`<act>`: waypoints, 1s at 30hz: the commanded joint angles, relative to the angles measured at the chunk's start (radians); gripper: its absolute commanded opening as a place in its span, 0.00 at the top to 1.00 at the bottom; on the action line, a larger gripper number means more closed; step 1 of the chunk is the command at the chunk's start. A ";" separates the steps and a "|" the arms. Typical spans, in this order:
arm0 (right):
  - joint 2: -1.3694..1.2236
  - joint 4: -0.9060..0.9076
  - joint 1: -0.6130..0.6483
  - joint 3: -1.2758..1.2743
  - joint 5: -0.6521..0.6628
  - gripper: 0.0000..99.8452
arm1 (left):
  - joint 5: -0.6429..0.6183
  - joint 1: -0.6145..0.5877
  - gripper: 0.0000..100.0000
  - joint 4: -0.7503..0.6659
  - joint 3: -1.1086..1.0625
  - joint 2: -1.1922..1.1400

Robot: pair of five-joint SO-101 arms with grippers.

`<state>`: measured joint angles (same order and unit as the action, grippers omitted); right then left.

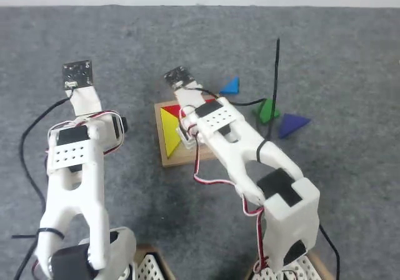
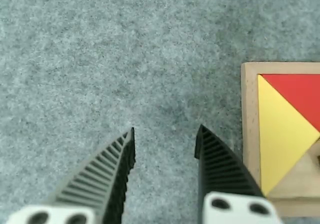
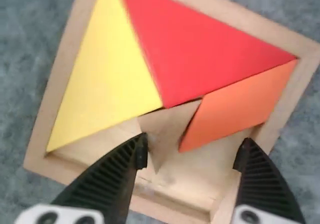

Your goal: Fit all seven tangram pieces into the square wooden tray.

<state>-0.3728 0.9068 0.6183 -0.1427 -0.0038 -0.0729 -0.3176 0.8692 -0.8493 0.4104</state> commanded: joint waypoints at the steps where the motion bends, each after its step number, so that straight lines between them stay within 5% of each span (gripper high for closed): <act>1: -0.004 -0.012 -0.059 0.058 -0.017 0.71 | 0.009 0.005 0.80 -0.003 0.005 0.009; 21: 0.008 -0.081 -0.101 0.084 -0.060 0.71 | 0.011 0.005 0.80 -0.003 0.005 0.009; 30: 0.266 -0.093 -0.166 -0.037 -0.167 0.71 | 0.011 0.006 0.80 -0.003 0.005 0.009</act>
<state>-0.2286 0.8362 0.4680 -0.1488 -0.1281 -0.0729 -0.3176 0.8692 -0.8493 0.4104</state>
